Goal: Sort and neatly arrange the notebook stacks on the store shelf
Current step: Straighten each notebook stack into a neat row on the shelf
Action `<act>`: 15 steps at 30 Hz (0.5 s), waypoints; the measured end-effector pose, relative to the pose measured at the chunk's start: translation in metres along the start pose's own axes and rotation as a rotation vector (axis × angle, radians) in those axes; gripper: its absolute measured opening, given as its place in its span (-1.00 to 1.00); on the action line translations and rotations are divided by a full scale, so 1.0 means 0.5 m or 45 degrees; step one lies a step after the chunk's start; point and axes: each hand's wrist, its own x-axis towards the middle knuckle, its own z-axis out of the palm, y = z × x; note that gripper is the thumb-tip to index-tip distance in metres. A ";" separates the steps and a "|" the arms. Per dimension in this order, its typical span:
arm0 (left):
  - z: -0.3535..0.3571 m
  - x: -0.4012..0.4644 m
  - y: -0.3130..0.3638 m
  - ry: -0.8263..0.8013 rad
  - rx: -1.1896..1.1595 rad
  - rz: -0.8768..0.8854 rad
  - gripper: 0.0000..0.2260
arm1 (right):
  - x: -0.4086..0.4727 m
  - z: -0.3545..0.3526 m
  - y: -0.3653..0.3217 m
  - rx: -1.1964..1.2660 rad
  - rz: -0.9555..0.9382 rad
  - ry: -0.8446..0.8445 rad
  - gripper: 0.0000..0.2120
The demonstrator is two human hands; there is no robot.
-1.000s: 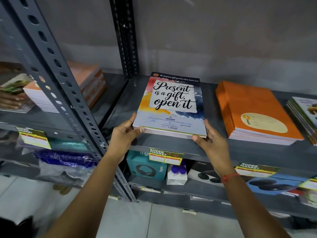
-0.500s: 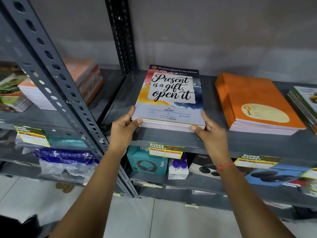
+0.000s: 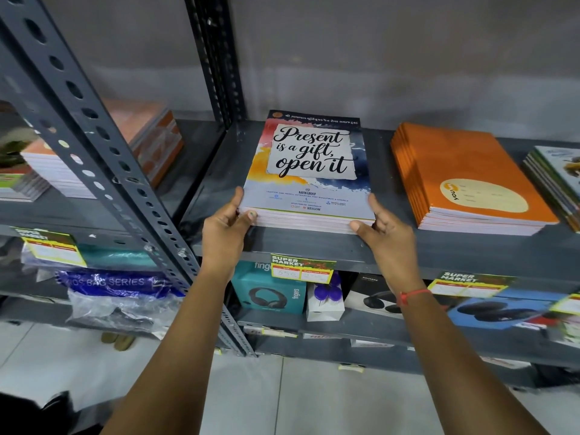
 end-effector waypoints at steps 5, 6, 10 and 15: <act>0.002 -0.002 0.005 0.025 0.003 0.018 -0.56 | 0.001 0.005 0.001 -0.027 0.002 0.045 -0.42; 0.002 -0.002 0.004 0.027 0.006 0.018 -0.56 | 0.001 0.005 0.000 -0.035 0.001 0.050 -0.43; 0.001 0.002 0.002 0.042 0.001 -0.008 -0.56 | 0.000 0.007 -0.001 -0.067 -0.018 0.061 -0.44; -0.006 0.008 0.009 0.038 -0.059 -0.046 -0.58 | -0.004 0.009 -0.001 -0.116 -0.051 0.080 -0.46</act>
